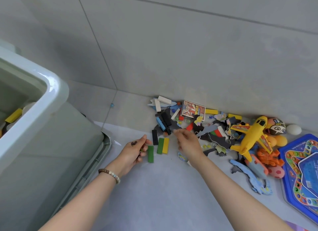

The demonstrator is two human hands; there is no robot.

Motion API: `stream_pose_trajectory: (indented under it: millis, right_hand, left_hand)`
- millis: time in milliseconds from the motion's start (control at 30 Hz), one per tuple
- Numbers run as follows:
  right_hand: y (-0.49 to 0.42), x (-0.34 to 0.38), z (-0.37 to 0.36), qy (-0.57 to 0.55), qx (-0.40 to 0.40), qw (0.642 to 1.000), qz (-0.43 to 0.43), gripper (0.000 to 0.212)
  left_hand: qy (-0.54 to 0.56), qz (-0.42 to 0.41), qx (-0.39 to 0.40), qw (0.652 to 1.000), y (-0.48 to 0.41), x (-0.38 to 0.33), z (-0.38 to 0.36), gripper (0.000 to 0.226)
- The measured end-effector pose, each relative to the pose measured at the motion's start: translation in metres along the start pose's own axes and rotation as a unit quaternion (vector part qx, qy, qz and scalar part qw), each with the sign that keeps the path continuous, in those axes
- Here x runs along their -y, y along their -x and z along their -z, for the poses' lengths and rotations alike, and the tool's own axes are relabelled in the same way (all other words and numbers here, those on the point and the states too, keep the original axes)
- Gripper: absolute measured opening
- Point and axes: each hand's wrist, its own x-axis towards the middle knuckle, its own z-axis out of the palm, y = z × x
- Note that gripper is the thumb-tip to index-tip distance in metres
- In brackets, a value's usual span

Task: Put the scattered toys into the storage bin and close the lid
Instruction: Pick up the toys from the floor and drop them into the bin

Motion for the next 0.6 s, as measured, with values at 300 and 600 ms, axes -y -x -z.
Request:
stream_pose_trajectory:
  millis: [300, 600]
  right_hand:
    - [0.005, 0.014, -0.013, -0.046, 0.047, 0.998, -0.023, 0.013]
    - [-0.009, -0.001, -0.022, 0.269, -0.035, 0.955, 0.118, 0.02]
  left_hand:
    - [0.004, -0.004, -0.008, 1.0, 0.0, -0.001, 0.005, 0.028]
    - [0.013, -0.003, -0.013, 1.0, 0.0, -0.002, 0.013, 0.028]
